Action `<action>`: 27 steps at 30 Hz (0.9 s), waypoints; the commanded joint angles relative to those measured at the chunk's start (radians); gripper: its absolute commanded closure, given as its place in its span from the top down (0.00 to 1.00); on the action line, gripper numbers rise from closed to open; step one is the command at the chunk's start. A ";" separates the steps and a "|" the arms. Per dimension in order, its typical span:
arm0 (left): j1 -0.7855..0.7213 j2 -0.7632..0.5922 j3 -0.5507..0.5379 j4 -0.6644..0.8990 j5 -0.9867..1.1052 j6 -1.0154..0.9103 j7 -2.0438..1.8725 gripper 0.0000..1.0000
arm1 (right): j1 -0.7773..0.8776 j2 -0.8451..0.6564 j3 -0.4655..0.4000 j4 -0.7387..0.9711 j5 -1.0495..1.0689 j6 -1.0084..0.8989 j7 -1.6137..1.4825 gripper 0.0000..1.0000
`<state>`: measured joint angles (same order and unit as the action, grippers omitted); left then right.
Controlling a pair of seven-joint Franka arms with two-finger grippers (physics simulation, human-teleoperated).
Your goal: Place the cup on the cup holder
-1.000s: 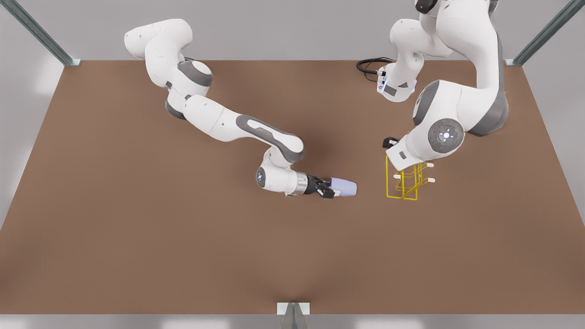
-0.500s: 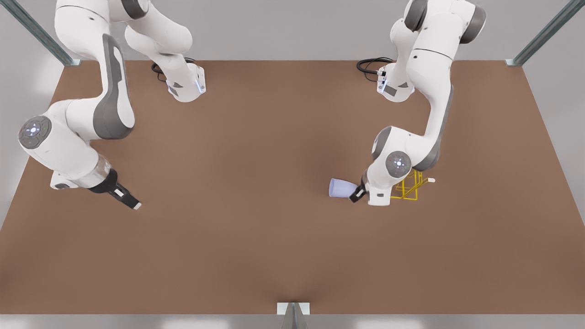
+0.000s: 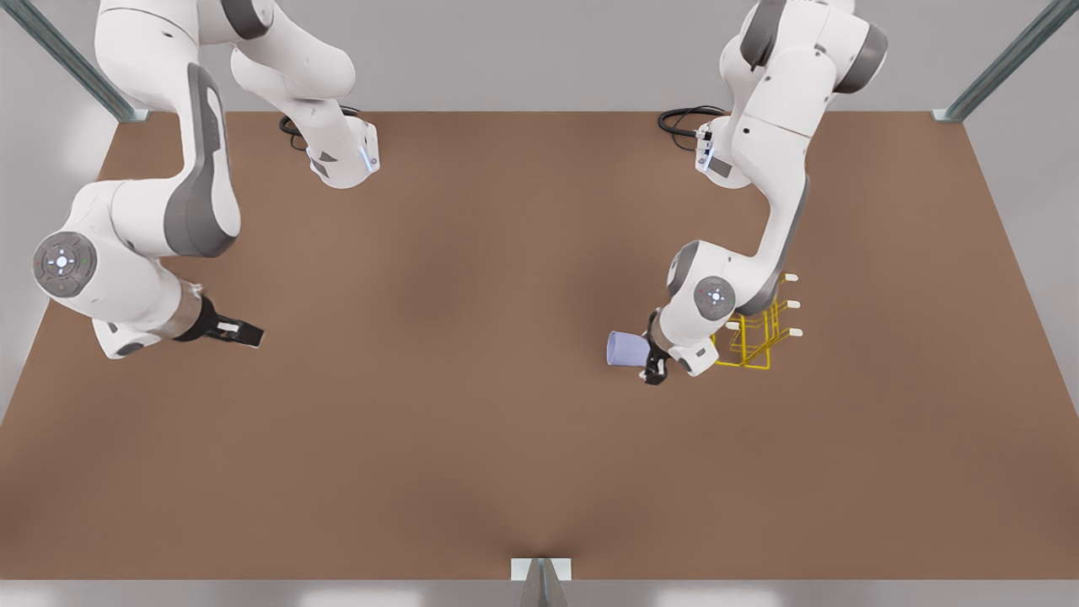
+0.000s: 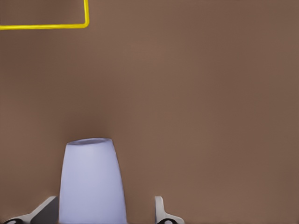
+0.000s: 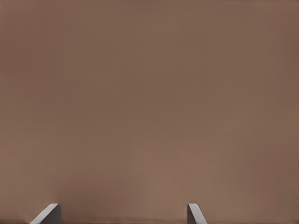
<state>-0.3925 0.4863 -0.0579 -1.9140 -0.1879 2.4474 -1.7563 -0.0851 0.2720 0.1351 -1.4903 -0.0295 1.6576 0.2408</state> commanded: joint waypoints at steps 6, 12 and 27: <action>-0.006 0.020 -0.030 -0.028 0.005 0.041 -0.351 1.00 | -0.002 0.001 0.000 -0.001 0.005 -0.022 -0.282 1.00; 0.003 0.024 -0.030 -0.034 0.005 0.012 -0.193 1.00 | -0.015 0.007 0.000 -0.004 0.025 -0.018 -0.284 1.00; 0.001 0.132 -0.036 -0.022 0.005 0.055 -0.146 0.85 | -0.012 0.010 0.003 0.010 0.002 -0.010 -0.236 1.00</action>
<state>-0.3902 0.6156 -0.0918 -1.9364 -0.1847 2.4838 -1.8951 -0.0977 0.2834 0.1377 -1.4811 -0.0220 1.6465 0.0334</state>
